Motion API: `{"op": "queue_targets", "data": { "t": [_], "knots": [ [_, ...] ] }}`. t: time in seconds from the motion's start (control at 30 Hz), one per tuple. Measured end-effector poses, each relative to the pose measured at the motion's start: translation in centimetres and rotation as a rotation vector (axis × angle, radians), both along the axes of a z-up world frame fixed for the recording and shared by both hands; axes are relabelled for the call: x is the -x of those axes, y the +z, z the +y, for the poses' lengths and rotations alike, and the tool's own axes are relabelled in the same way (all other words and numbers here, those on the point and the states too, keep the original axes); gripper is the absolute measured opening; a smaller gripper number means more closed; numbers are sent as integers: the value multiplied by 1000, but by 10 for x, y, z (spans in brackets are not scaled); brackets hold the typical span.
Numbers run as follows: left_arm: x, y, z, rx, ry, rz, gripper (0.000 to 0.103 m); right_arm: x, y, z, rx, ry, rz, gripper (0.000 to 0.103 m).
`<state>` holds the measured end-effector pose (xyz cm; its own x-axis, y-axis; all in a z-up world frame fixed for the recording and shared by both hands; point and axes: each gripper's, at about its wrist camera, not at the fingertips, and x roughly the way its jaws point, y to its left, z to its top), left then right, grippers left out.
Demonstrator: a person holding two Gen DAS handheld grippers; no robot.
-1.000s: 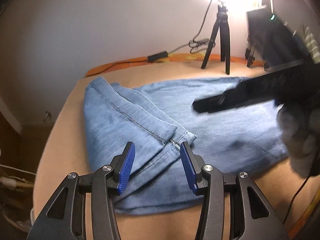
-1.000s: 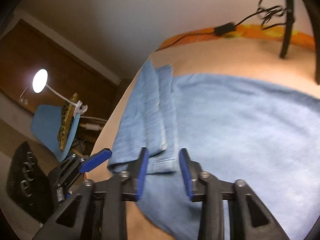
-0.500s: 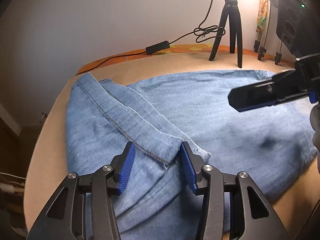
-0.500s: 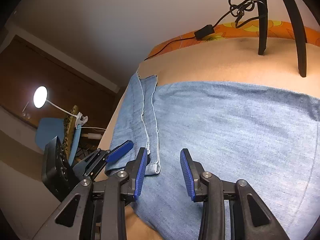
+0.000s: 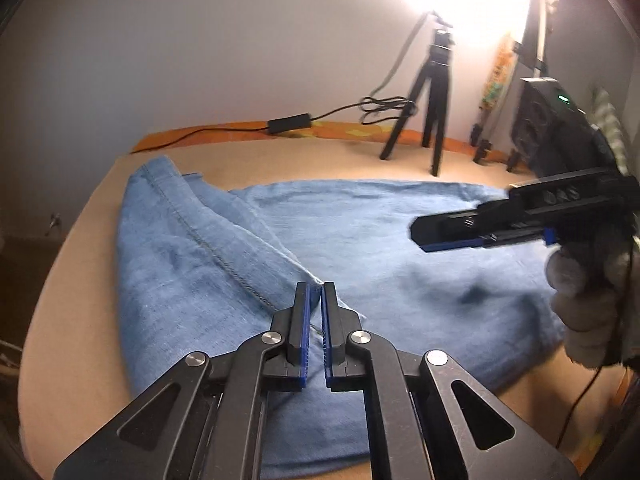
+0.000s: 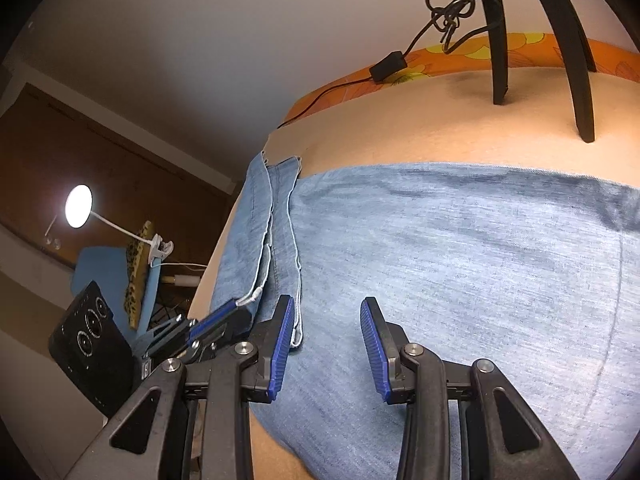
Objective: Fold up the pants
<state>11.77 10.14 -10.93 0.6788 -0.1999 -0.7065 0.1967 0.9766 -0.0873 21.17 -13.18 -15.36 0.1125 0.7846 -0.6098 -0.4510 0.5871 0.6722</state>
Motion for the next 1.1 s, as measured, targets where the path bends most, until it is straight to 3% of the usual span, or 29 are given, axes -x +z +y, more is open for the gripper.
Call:
{"op": "queue_targets", "data": {
  "t": [0.13,0.2,0.27,0.4,0.47,0.63,0.7,0.8,0.87,1.0,1.07,1.1],
  "knots": [
    [17,-4,-22,-34,-122,6,2,1,-2,-2,1,8,1,37],
    [20,-10,-30,-133,-100,-8,2,1,-3,-1,3,13,0,37],
    [18,-7,-24,-112,-59,-20,4,0,-3,1,-1,18,4,37],
    [5,-6,-18,-144,-12,-12,22,2,1,6,-5,25,-2,37],
    [-2,-11,-20,-177,-7,2,39,4,4,7,-9,28,-8,37],
    [-13,-27,-20,-236,11,50,42,8,7,6,-6,36,-19,37],
    [-17,-26,-11,-178,37,51,42,9,8,4,-7,37,-20,37],
    [-22,-28,2,-114,57,60,32,10,9,-1,-12,35,-22,37],
    [-22,-26,7,-88,52,47,11,11,8,-5,-15,30,-20,37],
    [-6,-10,8,-3,74,-3,8,9,6,-12,-20,17,-12,37],
    [8,2,3,40,27,-54,8,7,5,-16,-20,8,-8,37],
    [13,5,-7,-13,-1,-68,8,7,4,-17,-20,5,-6,37]
  ]
}}
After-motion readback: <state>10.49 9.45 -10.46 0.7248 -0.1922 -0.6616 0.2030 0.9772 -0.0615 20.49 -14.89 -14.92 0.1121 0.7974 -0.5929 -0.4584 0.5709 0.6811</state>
